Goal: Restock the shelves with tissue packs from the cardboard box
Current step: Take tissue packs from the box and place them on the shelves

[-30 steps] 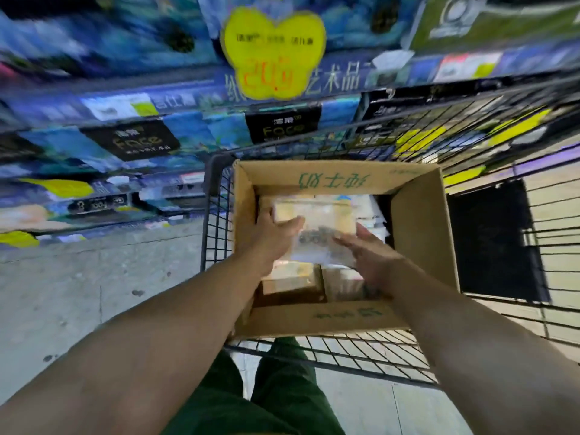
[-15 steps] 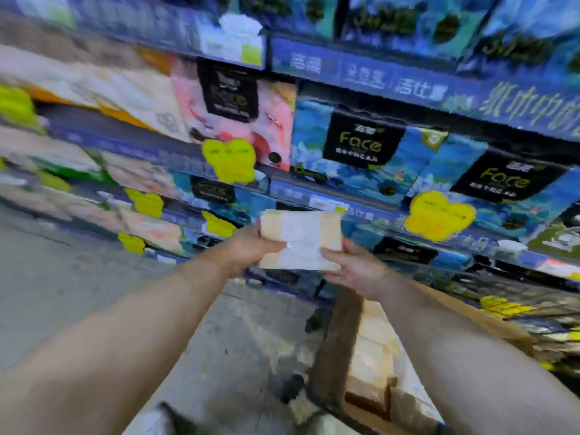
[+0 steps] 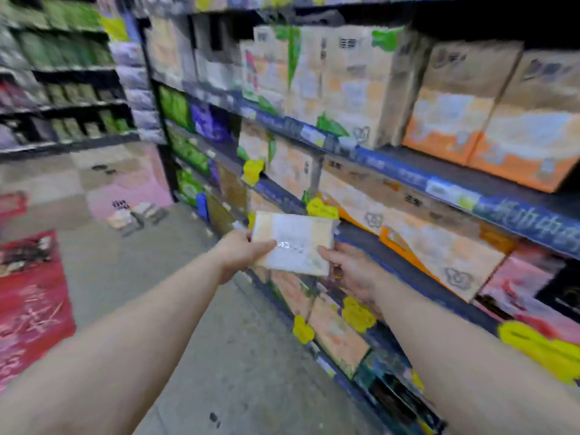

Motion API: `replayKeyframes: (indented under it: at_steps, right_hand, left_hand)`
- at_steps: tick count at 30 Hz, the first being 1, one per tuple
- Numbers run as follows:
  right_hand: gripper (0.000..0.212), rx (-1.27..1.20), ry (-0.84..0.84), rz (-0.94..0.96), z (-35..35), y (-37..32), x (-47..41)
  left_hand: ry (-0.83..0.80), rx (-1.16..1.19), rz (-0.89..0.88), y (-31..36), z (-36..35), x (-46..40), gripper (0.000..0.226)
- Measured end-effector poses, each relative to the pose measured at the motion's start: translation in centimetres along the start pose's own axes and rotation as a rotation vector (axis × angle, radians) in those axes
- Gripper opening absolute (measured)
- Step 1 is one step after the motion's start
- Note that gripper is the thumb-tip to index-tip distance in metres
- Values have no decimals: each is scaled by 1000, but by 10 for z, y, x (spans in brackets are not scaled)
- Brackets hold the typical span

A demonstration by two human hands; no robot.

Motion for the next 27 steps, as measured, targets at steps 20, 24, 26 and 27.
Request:
replayKeyframes:
  at_steps: [20, 24, 26, 27]
  right_hand:
    - [17, 62, -225, 291, -225, -228, -415]
    - [21, 73, -294, 288, -267, -251, -480]
    - [25, 67, -283, 279, -285, -255, -515]
    - [24, 61, -276, 271, -294, -257, -533]
  left_hand:
    - [461, 303, -147, 74, 314, -308, 23]
    - [501, 339, -103, 66, 368, -361, 32]
    - [514, 348, -120, 65, 390, -389, 26]
    - [515, 351, -126, 63, 402, -405, 25]
Point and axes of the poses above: each hand's wrist, its own x-axis away from the middle knuckle, its own z-axis out of the back of the hand, y = z × x, the point moved 7 cm from there along -x, towards the middle knuckle, and after that the axes turned 2 degrees about y, right-handed, at the moved point
